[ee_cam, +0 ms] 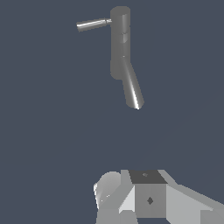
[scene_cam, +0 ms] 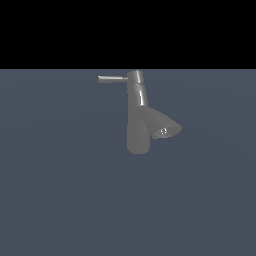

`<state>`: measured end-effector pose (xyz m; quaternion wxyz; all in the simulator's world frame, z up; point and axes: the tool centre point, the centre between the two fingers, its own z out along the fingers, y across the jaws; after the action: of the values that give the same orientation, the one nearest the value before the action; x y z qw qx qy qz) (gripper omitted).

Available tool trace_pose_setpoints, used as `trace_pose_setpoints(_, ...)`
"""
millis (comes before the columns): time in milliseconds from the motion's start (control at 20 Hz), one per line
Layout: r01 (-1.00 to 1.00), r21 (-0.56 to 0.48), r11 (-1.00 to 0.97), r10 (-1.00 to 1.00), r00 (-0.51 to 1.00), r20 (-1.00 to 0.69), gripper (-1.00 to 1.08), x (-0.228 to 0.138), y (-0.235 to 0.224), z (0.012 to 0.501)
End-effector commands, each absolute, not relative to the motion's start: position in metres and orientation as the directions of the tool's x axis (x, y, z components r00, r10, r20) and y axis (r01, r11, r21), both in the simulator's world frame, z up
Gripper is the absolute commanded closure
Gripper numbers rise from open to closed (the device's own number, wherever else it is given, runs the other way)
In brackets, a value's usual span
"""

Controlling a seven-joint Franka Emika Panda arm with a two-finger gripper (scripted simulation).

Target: Turn on the faucet by rotating a designated handle.

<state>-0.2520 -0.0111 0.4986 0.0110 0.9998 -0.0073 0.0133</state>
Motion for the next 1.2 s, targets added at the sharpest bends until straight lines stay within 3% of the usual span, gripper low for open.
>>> trace_pose_setpoints(0, -0.015, 0.022, -1.000, -0.014, 1.000, 0.027, 1.08, -0.252, -0.011, 0.499)
trace_pose_setpoints(550, -0.082, 0.035, -0.996, -0.080, 0.994, 0.070, 1.08, -0.248, -0.004, 0.514)
trace_pose_setpoints(1150, -0.284, 0.063, -0.957, -0.267, 0.943, 0.197, 1.08, -0.230, 0.029, 0.554)
